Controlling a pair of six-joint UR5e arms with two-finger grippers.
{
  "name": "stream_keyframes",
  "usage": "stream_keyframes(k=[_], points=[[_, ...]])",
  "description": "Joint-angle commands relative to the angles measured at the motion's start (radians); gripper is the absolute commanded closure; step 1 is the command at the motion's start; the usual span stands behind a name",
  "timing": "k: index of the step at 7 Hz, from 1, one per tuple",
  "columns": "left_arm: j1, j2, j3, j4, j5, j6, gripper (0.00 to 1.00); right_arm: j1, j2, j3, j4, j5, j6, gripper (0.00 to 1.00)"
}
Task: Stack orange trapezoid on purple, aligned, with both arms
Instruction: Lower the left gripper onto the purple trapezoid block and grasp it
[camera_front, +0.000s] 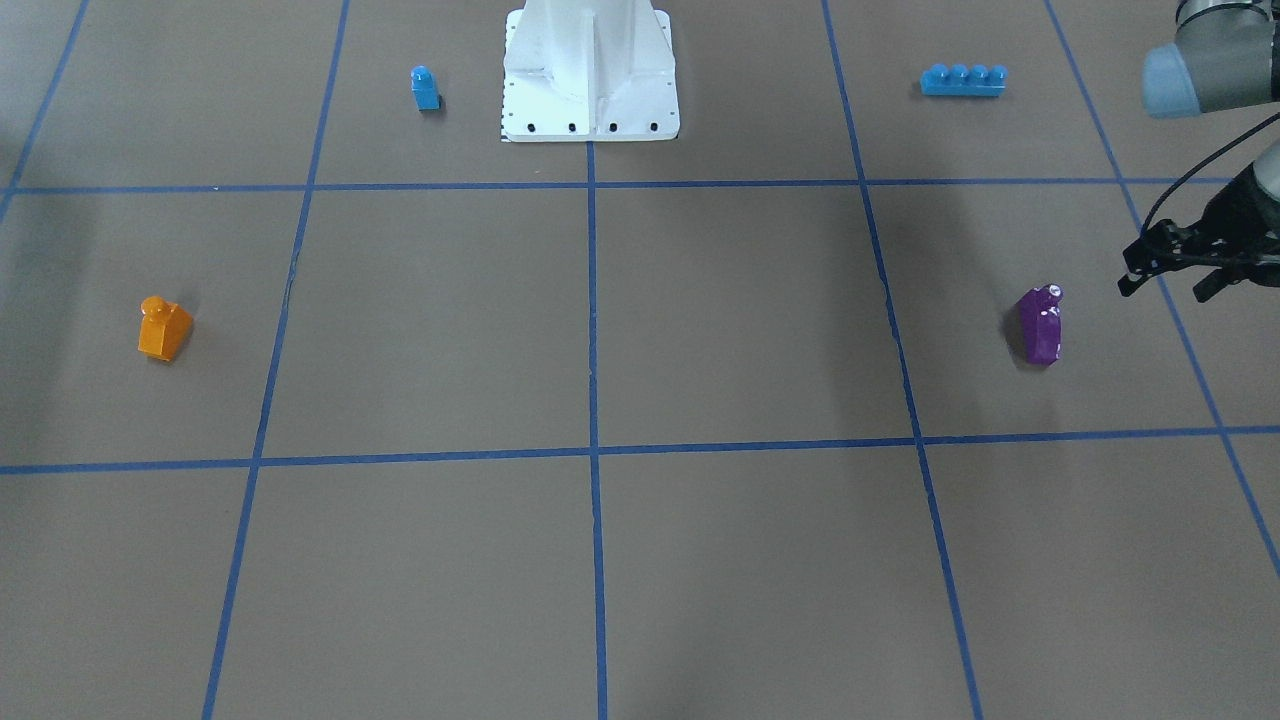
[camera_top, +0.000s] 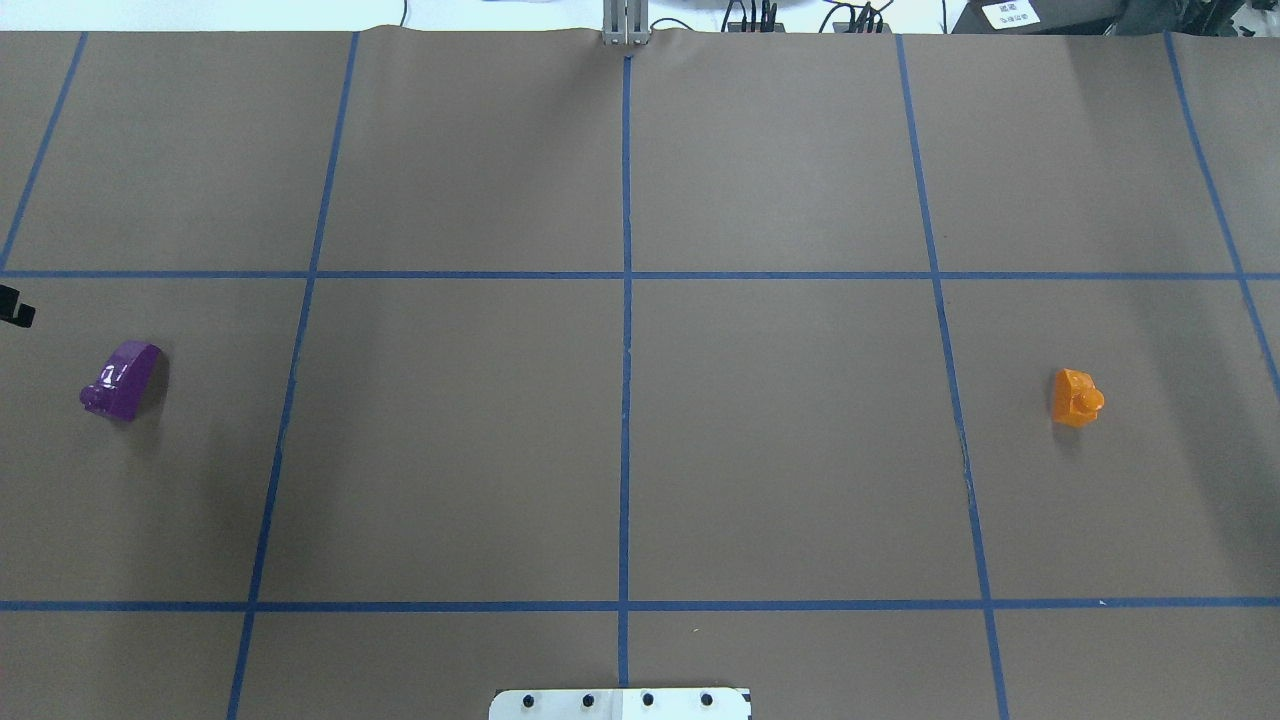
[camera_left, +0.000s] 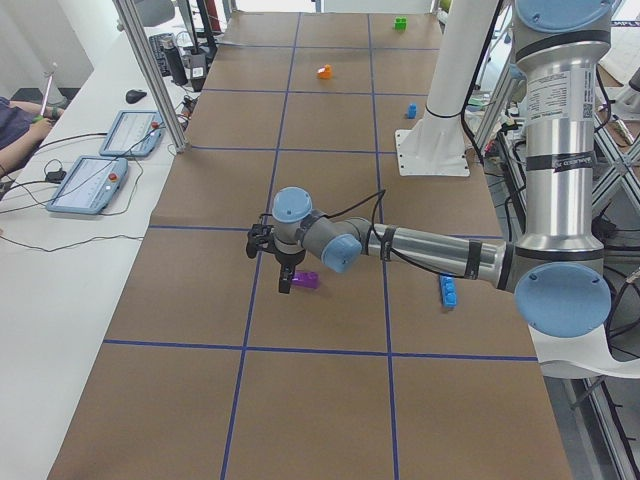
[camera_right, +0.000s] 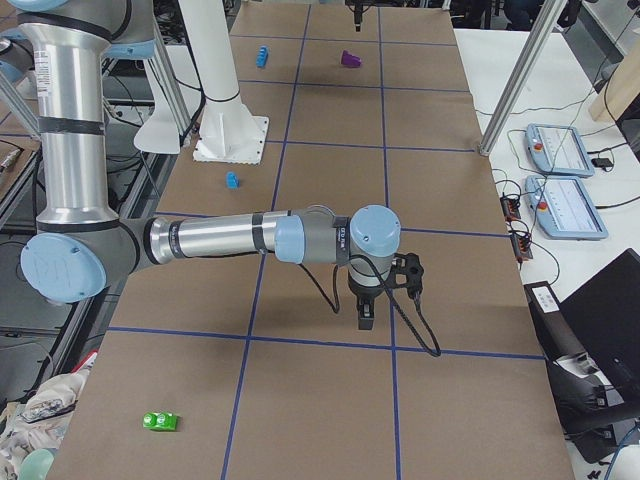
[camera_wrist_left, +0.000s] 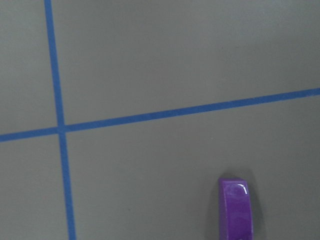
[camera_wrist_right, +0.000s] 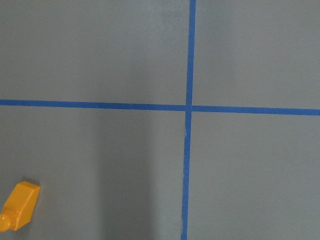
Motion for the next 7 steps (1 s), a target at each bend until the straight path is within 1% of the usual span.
stream_keyframes(k=[1,2,4,5,6,7], points=[[0.150,0.016,0.035,-0.105,0.119,-0.141,0.00,-0.002,0.003,0.003,0.000,0.008,0.006,0.00],[0.181,0.013,0.072,-0.167,0.124,-0.176,0.00,-0.002,0.003,0.003,-0.002,0.013,0.015,0.00],[0.247,0.003,0.095,-0.189,0.126,-0.204,0.00,-0.002,0.003,0.005,0.000,0.008,0.012,0.00],[0.264,-0.005,0.098,-0.186,0.127,-0.207,0.10,-0.002,0.003,0.006,0.000,0.008,0.012,0.00],[0.265,-0.005,0.104,-0.181,0.127,-0.204,0.65,-0.003,0.003,0.006,0.000,0.008,0.014,0.00],[0.265,-0.002,0.101,-0.179,0.123,-0.202,1.00,-0.002,0.006,0.006,0.000,0.008,0.014,0.00]])
